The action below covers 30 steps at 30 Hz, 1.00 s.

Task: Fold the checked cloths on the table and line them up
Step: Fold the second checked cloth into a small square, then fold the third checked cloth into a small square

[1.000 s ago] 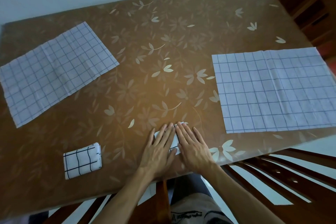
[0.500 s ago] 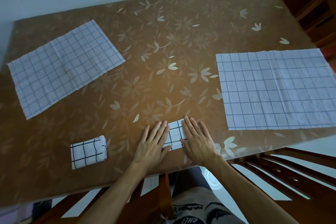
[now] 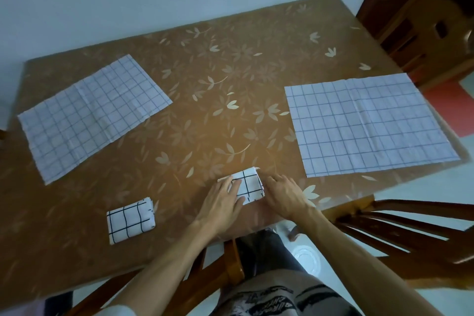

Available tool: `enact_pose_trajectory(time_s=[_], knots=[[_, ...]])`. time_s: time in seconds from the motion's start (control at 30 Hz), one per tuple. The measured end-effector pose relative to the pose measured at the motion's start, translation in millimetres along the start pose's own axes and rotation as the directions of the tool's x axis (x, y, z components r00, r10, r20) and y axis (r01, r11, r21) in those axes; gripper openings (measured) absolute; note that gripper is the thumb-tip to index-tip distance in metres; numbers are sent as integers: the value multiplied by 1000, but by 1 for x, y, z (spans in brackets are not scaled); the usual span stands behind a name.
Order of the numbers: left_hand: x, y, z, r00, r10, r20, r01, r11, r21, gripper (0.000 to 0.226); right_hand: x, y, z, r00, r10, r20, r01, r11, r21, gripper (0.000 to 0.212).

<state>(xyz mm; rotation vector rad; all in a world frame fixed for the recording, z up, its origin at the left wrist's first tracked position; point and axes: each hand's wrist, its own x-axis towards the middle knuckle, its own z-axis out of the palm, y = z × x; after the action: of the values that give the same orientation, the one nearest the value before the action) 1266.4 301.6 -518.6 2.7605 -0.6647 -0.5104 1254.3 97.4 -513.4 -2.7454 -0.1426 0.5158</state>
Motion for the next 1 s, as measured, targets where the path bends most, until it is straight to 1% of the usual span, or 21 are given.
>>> enact_pose_trajectory(time_s=[0.07,0.13,0.2,0.33,0.4,0.5,0.63,0.73,0.8,0.87,0.93,1.0], knots=[[4,11,-8,1000,19,-13,-19,1000,-18,40,-7,7,-11,1000,27,3,-26,1000,-13,38],[8,21,-16,1000,20,-5,-20,999,-39,39,-15,15,-21,998,53,-17,-53,999,-4,30],[12,31,-21,999,32,8,-32,999,-41,39,-23,24,-29,997,65,-52,-64,998,15,28],[19,60,-30,999,51,15,-50,997,-52,36,-40,44,-47,990,117,-79,-112,991,70,29],[23,75,-33,998,68,7,-67,996,-53,31,-50,56,-54,986,143,-83,-137,987,80,32],[36,105,-37,995,99,-17,-100,995,-30,25,-69,82,-68,974,189,-127,-175,978,115,39],[48,163,-36,990,119,-75,-120,993,-6,26,-103,120,-91,953,227,-199,-196,966,166,40],[54,214,-27,986,128,-110,-134,990,-48,23,-134,153,-107,948,214,-237,-173,968,183,42],[56,250,-23,982,151,-112,-157,987,-46,23,-155,178,-119,942,230,-244,-184,963,197,43],[58,285,-19,976,172,-132,-179,983,-42,28,-174,204,-130,936,247,-250,-198,958,207,42],[62,314,-13,972,168,-162,-174,984,-27,20,-193,230,-138,926,280,-252,-216,943,252,45],[66,340,-6,968,172,-184,-178,984,-19,20,-210,252,-143,920,301,-250,-225,929,294,48]])
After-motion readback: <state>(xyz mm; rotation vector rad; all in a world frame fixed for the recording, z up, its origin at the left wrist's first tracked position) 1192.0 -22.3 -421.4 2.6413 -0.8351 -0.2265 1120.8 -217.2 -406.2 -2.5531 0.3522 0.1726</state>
